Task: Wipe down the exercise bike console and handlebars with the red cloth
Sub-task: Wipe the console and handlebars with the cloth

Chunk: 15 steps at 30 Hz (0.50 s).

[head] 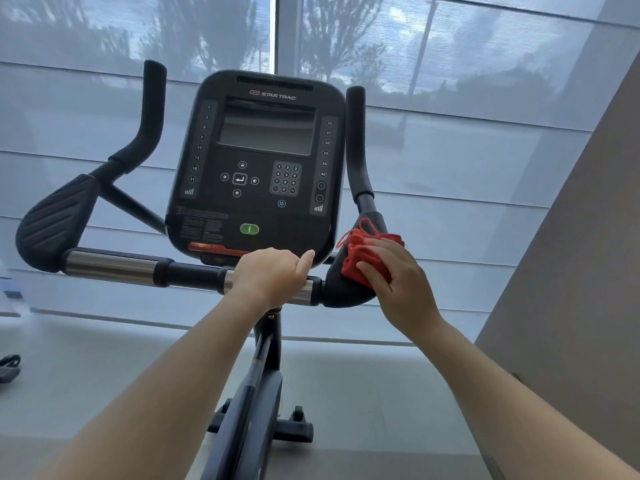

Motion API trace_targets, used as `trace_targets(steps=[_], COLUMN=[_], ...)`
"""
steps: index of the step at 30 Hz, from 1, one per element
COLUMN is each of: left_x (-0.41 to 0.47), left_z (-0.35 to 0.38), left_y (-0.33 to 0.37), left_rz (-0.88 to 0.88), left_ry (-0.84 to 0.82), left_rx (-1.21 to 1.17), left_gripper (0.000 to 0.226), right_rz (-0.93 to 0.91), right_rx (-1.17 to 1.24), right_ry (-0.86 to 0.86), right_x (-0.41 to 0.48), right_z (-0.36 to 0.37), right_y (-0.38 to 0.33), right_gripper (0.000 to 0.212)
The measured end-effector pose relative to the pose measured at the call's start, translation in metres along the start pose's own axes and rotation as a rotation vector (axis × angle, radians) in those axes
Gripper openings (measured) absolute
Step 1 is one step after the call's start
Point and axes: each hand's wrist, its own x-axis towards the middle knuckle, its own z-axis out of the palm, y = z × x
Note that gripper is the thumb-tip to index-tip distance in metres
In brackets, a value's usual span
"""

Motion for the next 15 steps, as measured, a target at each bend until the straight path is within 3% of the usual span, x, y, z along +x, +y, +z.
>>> trace_targets(steps=[4, 9, 15], left_x=[0.0, -0.001, -0.002], left_z=[-0.001, -0.002, -0.002], left_y=[0.0, 0.001, -0.001], left_rz=[0.008, 0.002, 0.014], left_ry=[-0.005, 0.005, 0.007], left_rx=[-0.003, -0.002, -0.026], left_gripper=[0.062, 0.061, 0.061], right_rz=[0.038, -0.048, -0.029], right_rx=[0.017, -0.04, -0.258], right_ry=[0.0, 0.061, -0.328], right_x=[0.022, 0.082, 0.093], right_z=[-0.015, -0.022, 0.006], right_y=[0.001, 0.002, 0.027], right_gripper=[0.02, 0.025, 0.026])
